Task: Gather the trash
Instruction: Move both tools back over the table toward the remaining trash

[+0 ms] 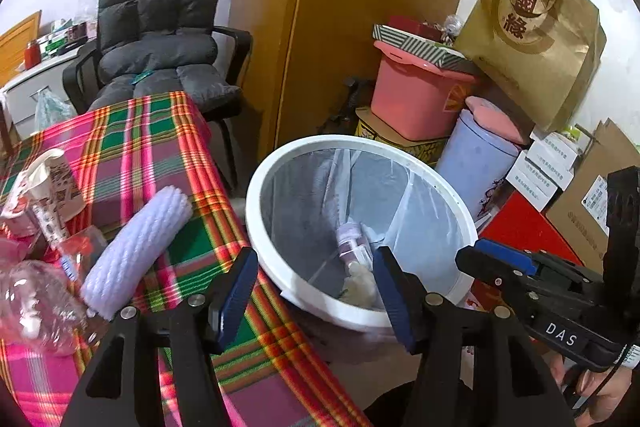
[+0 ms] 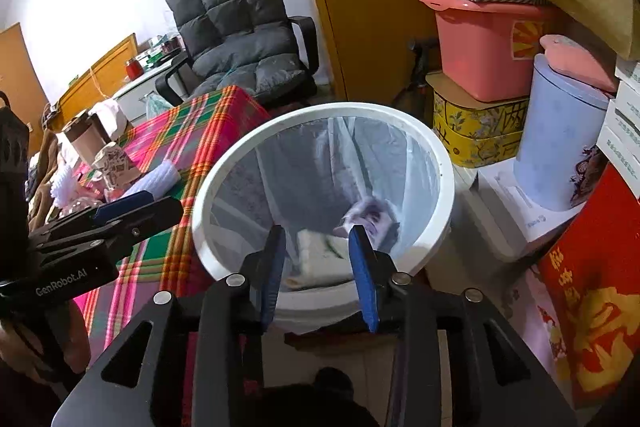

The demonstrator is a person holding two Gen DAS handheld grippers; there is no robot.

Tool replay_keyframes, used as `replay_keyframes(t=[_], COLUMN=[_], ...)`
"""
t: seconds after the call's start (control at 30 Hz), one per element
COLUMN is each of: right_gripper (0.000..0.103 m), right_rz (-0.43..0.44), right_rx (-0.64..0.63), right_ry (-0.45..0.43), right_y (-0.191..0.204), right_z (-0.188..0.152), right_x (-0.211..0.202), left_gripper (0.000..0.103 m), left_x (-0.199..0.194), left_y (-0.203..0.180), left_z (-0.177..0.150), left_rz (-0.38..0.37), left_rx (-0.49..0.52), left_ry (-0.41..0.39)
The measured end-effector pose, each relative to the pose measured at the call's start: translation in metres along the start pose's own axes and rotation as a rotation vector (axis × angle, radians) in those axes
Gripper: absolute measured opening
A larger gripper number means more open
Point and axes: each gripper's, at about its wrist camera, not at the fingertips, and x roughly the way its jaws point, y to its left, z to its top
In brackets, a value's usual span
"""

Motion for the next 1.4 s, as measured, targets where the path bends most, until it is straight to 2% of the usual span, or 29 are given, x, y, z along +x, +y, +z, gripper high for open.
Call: replay_keyframes(t=[0.23, 0.43, 0.93, 1.2, 1.4], right_gripper=[0.036, 0.036, 0.036, 0.036, 0.036], right_rz=[0.054, 0.120, 0.208, 0.227, 0.234], right_rx=[-0.030, -0.068, -0.170, -0.198, -0.210], right_ry=[-0.027, -0.001, 0.012, 0.010, 0.016], right_y=[0.017, 0.037, 0.089, 0.109, 0.119], right_z=[-0.006, -0.014, -0.032, -0.038, -0.038], right_x=[-0.012, -0.017, -0.026, -0.031, -0.025], left_gripper=[0.059, 0.059, 0.059, 0.059, 0.059], left_x=[-0.028, -0.054, -0.111, -0.136, -0.141], left_y=[0.011, 0.024, 0.061, 0.077, 0.094], left_z=[-0.016, -0.037, -0.083, -0.096, -0.090], left_rz=[0.037, 0.071, 0.201, 0.254, 0.293], left_rx=[-0.036, -0.070, -0.150, -0.188, -0.222], left_ry=[-0.017, -0.034, -0.054, -0.075, -0.079])
